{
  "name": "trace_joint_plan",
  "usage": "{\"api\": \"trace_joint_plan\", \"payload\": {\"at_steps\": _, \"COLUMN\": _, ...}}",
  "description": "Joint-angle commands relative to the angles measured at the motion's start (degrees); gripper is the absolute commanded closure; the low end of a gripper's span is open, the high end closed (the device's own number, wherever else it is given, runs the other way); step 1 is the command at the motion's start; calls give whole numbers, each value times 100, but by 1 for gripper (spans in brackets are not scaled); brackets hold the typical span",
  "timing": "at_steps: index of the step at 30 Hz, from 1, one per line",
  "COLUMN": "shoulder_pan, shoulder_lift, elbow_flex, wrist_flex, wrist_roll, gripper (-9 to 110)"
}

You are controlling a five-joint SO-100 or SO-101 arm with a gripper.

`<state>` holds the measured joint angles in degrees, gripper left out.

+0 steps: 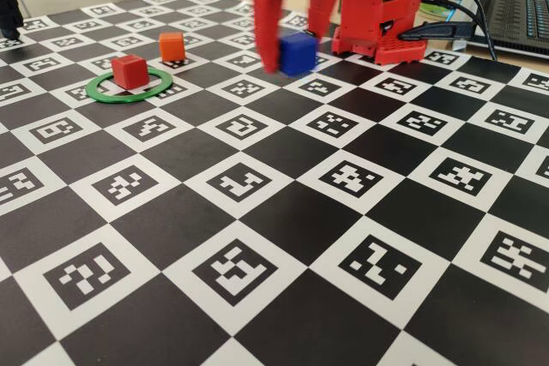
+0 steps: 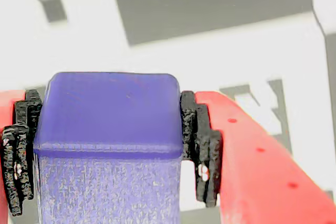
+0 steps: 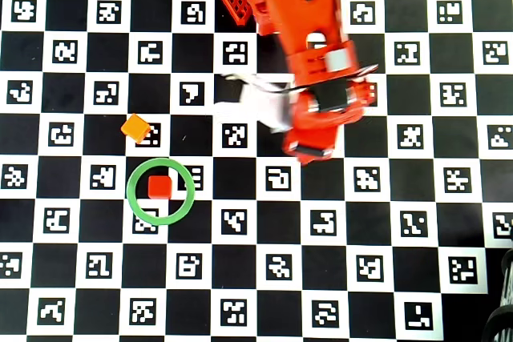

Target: Grab the red cube then put it in the green circle then put the blue cube on top and finally the orange cube on top

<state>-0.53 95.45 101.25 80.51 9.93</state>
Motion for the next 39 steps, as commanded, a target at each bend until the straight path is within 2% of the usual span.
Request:
{"api": "trace_joint_plan", "payload": {"at_steps": 1, "shoulder_pan": 809, "shoulder_lift": 35, "elbow_flex": -905, "wrist_flex": 325, "wrist_roll": -1406, "gripper": 100}}
{"api": "trace_joint_plan", "payload": {"at_steps": 5, "shoulder_pan": 1468, "shoulder_lift": -149, "elbow_flex": -1327, "wrist_flex": 439, "wrist_roll": -2804, "gripper": 100}}
{"api": "trace_joint_plan", "payload": {"at_steps": 13, "shoulder_pan": 2470, "shoulder_lift": -861, "elbow_flex": -2593, "wrist_flex": 756, "wrist_roll": -4069, "gripper": 100}}
{"api": "trace_joint_plan", "payload": {"at_steps": 26, "shoulder_pan": 2892, "shoulder_lift": -2197, "elbow_flex": -4192, "wrist_flex": 1011, "wrist_roll": -4254, "gripper": 100}}
{"api": "trace_joint_plan", "payload": {"at_steps": 39, "shoulder_pan": 3085, "shoulder_lift": -3155, "elbow_flex": -4570, "wrist_flex": 817, "wrist_roll": -4148, "gripper": 100}}
